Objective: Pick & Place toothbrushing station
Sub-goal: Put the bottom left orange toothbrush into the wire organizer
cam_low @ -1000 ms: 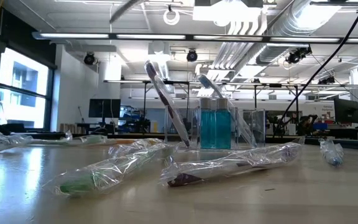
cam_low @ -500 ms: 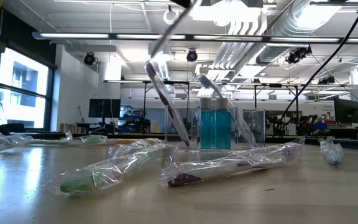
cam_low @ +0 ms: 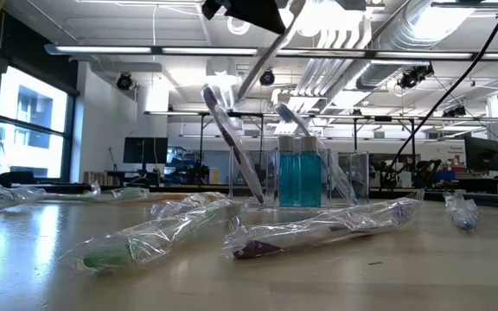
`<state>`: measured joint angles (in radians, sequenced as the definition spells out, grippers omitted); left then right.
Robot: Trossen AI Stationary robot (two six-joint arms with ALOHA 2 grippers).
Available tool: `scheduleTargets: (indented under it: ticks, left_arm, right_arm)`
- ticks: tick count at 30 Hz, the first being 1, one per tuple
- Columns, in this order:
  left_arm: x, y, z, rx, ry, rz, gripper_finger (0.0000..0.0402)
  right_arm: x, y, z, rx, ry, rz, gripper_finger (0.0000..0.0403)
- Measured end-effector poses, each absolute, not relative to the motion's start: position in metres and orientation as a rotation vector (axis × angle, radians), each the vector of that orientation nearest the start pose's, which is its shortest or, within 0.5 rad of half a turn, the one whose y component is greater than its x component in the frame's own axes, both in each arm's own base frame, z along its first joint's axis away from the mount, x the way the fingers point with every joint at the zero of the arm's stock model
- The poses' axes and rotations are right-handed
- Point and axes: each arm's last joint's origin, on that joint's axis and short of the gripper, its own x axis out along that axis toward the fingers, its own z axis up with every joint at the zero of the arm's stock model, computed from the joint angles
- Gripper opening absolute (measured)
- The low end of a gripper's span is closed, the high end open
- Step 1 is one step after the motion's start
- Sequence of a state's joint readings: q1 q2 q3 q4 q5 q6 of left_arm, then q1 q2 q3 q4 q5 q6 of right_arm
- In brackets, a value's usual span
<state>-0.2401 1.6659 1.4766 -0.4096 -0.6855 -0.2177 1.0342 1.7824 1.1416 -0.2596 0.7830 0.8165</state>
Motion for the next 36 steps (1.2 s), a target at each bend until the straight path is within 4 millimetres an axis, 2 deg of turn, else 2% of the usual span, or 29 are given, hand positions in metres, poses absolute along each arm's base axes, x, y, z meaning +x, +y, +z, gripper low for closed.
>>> scheduleTargets:
  ticks: [8, 16, 19, 22, 27, 30, 33, 36]
  left_arm:
    - [0.348, -0.066, 0.346, 0.109, 0.478, 0.528, 0.0000]
    - [0.340, -0.064, 0.350, 0.135, 0.511, 0.524, 0.0000]
    - [0.338, -0.065, 0.341, 0.149, 0.548, 0.524, 0.0000]
    - [0.323, -0.066, 0.331, 0.170, 0.561, 0.553, 0.0000]
    - [0.285, -0.061, 0.331, 0.113, 0.443, 0.588, 0.0000]
    - [0.268, -0.057, 0.332, 0.029, 0.338, 0.492, 0.0000]
    - [0.263, -0.059, 0.335, -0.033, 0.171, 0.349, 0.0000]
    - [0.265, -0.061, 0.326, -0.006, 0.083, 0.292, 0.0000]
  right_arm:
    - [0.200, 0.305, 0.188, 0.090, 0.599, -0.006, 0.0109]
    - [0.199, 0.307, 0.183, 0.105, 0.604, -0.014, 0.0109]
    - [0.199, 0.308, 0.183, 0.123, 0.604, -0.017, 0.0109]
    - [0.198, 0.308, 0.183, 0.126, 0.604, -0.017, 0.0109]
    - [0.199, 0.308, 0.183, 0.133, 0.600, -0.019, 0.0109]
    - [0.199, 0.309, 0.181, 0.133, 0.597, -0.021, 0.0109]
    - [0.202, 0.307, 0.181, 0.117, 0.579, -0.044, 0.0109]
    - [0.206, 0.304, 0.181, 0.119, 0.573, -0.060, 0.0109]
